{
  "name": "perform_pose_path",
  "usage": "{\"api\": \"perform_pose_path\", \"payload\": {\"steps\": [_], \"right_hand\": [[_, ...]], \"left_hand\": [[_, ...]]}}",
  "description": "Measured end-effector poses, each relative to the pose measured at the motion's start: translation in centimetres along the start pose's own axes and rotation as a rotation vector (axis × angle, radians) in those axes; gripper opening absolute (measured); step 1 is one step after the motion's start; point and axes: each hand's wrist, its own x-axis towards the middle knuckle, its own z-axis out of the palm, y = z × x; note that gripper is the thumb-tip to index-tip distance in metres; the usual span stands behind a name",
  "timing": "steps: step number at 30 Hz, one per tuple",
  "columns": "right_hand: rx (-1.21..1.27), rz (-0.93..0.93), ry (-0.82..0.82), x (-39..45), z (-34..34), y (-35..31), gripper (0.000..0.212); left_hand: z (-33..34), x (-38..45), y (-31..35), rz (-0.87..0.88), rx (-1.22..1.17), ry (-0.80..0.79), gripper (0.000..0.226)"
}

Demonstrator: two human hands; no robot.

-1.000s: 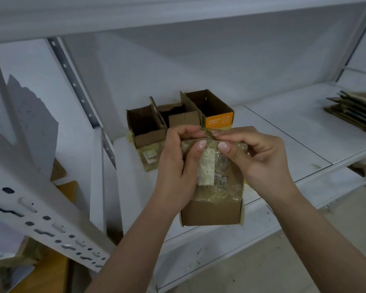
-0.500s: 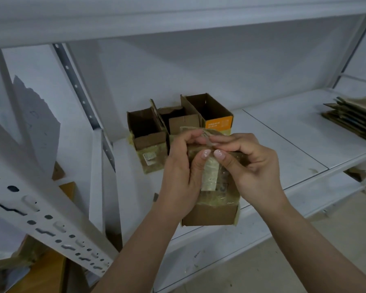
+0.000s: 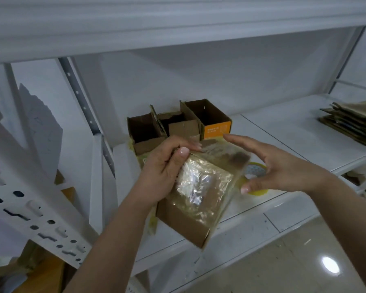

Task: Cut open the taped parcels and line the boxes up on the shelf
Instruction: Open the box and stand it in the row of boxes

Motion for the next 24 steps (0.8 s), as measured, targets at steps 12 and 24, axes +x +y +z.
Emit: {"api": "perform_pose_path", "payload": {"steps": [12, 24], "right_hand": [[-0.114, 0.253, -0.079, 0.2, 0.0, 0.2, 0.110], [-0.165, 0.505, 0.299, 2.6, 8.0, 4.6, 0.057]], "left_hand": [[-1.4, 0.2, -2.1, -0.200, 0.058, 0.196, 0.022], [4.7, -4.5, -4.5, -0.579, -0.053, -0.042, 0.042]]}}
